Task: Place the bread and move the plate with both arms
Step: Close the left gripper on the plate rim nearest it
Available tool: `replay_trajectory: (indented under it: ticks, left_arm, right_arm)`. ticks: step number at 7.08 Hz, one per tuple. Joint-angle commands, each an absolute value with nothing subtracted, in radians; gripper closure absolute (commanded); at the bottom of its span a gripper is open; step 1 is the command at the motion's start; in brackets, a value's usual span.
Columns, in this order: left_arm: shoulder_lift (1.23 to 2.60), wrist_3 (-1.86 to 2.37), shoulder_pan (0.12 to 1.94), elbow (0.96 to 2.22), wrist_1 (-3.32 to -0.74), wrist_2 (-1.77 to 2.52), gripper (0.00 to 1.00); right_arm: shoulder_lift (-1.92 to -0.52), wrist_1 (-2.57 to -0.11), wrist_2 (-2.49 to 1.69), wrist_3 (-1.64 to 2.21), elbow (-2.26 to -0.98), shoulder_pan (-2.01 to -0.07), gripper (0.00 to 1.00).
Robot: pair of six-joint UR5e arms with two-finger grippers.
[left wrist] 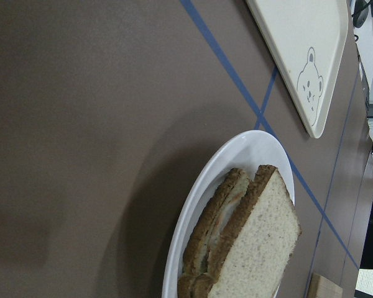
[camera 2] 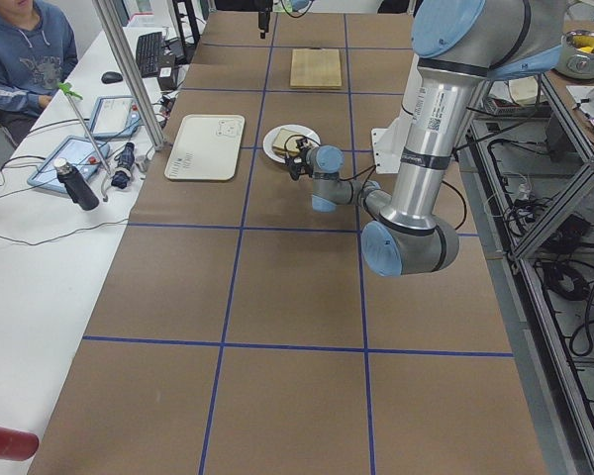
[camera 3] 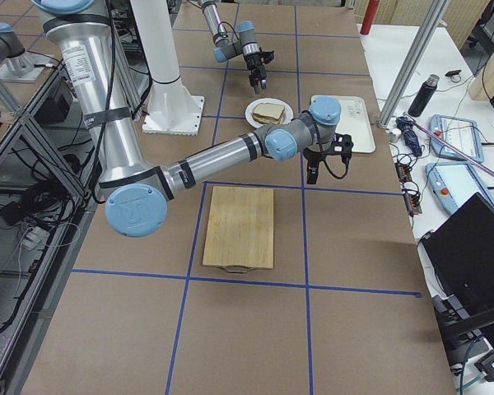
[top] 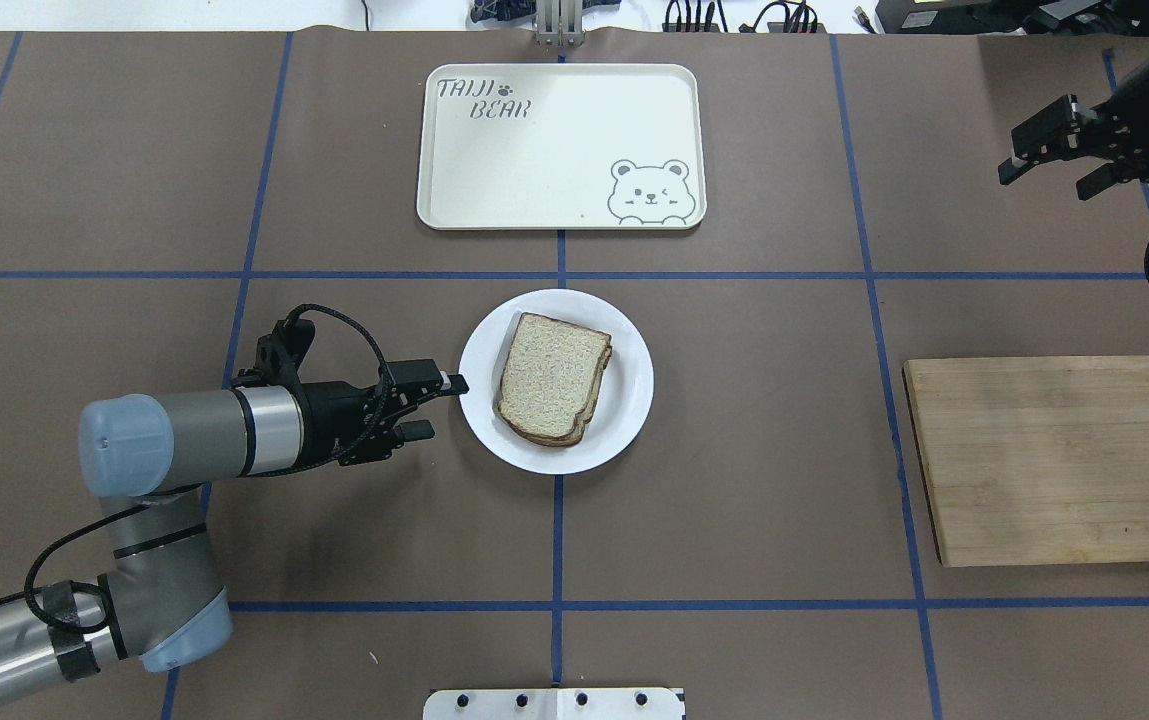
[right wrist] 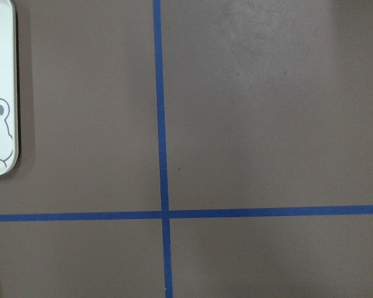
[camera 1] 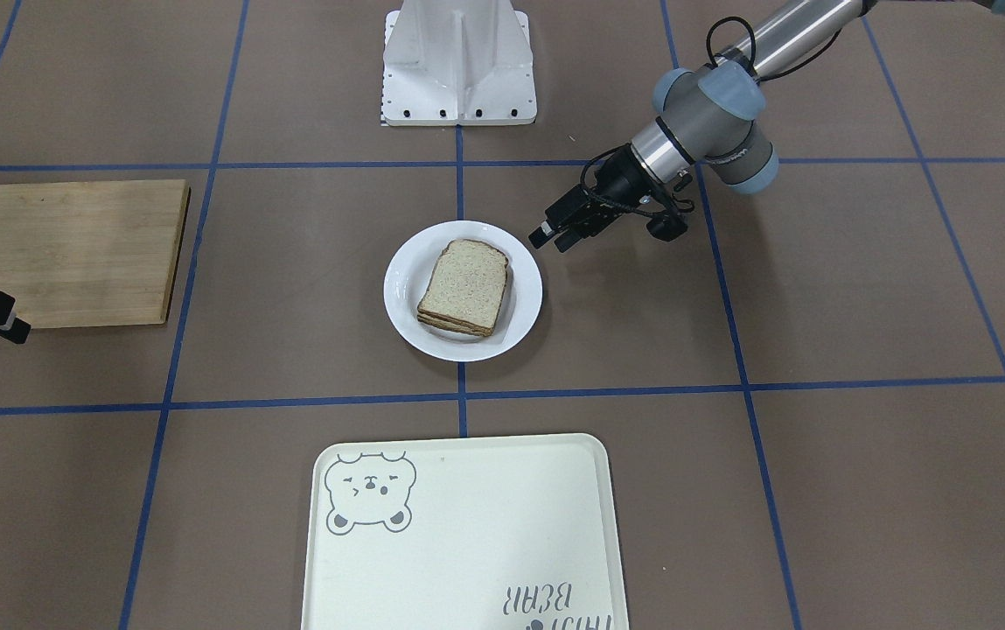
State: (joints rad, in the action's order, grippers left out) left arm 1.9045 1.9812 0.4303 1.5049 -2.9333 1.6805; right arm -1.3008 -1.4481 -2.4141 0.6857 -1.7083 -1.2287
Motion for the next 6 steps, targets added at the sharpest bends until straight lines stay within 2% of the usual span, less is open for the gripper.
replay_trajectory:
  ticks: [1, 4, 5, 6]
  left_arm:
    - [1.927, 1.99, 0.414, 1.482, -2.922, 1.674, 0.34]
    - [1.953, 1.988, 0.411, 1.442, -2.922, 1.672, 0.36]
    - [1.963, 1.988, 0.41, 1.44, -2.922, 1.674, 0.48]
    - [1.968, 1.988, 0.41, 1.431, -2.922, 1.672, 0.55]
  right_arm:
    - [-1.307, -1.447, -2.411, 0.686, -1.71, -1.229, 0.0]
    - [-1.305, -1.448, -2.411, 0.686, -1.709, -1.227, 0.0]
    - [-1.307, -1.448, -2.411, 0.686, -1.709, -1.227, 0.0]
    - [-1.308, -1.447, -2.413, 0.686, -1.71, -1.227, 0.0]
